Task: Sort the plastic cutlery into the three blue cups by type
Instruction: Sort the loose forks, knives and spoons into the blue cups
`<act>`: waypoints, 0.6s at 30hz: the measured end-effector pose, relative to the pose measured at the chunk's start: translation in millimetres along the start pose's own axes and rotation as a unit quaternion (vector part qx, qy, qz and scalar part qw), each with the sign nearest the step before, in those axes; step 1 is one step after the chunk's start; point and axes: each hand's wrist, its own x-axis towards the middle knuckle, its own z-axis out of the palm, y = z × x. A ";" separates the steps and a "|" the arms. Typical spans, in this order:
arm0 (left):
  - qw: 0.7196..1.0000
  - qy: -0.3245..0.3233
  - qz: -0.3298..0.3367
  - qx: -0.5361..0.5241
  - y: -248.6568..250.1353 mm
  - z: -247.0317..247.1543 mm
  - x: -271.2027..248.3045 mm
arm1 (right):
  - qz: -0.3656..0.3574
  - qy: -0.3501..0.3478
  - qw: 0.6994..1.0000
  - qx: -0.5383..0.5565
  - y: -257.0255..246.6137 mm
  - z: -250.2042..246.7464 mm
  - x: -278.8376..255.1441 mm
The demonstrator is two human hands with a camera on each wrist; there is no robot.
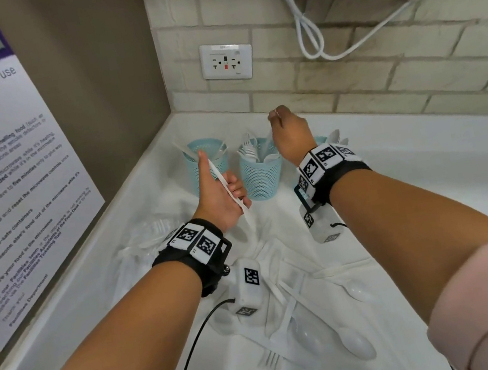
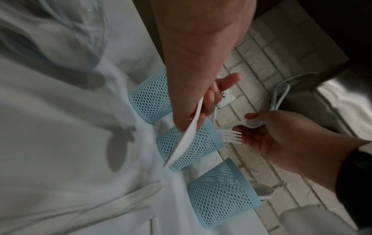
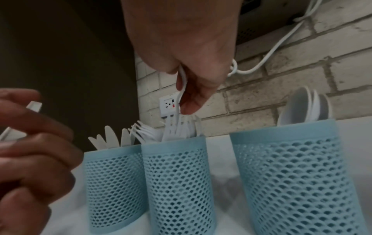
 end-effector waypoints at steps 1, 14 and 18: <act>1.000 -0.002 0.000 -0.005 0.9 -2.3 0.4 | -0.010 -0.023 0.999 -0.045 2.5 5.7 0.3; 0.990 0.006 0.054 -0.134 5.5 -13.9 -1.8 | -0.108 0.056 0.980 -0.157 16.4 6.6 -17.2; 0.987 0.046 0.065 -0.138 7.4 -9.0 -4.6 | -0.268 0.001 0.954 -0.137 18.2 -7.9 -51.5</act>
